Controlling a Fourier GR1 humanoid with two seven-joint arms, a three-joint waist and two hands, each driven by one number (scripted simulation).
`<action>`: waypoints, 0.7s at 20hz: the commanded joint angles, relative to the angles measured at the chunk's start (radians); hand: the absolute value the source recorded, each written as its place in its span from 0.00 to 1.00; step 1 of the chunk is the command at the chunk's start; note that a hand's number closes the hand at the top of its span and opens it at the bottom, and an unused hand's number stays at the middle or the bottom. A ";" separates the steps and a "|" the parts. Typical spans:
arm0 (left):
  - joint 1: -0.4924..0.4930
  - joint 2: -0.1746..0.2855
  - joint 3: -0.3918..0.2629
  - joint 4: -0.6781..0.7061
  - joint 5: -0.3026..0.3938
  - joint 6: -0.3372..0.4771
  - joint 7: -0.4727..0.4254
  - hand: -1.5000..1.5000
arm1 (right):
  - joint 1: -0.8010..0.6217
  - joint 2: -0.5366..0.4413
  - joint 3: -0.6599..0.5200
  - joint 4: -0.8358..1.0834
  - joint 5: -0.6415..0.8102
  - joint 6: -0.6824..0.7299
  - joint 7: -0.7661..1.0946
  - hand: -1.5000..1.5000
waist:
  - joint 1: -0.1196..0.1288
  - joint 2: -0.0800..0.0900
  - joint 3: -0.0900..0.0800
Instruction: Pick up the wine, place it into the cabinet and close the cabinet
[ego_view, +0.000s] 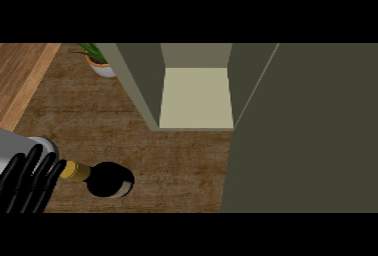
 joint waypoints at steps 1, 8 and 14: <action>-0.029 -0.004 0.086 -0.025 0.205 -0.024 0.034 0.00 | 0.024 -0.005 -0.024 -0.078 -0.048 0.004 0.039 0.00 | -0.002 0.001 0.001; -0.033 0.006 0.180 0.150 0.275 -0.137 -0.033 0.00 | 0.010 -0.009 -0.042 -0.132 -0.078 0.005 0.082 0.00 | -0.002 0.000 0.001; -0.036 0.022 0.263 0.312 0.354 -0.257 -0.119 0.00 | -0.031 -0.004 -0.071 -0.104 -0.098 0.008 0.091 0.00 | 0.000 0.001 0.001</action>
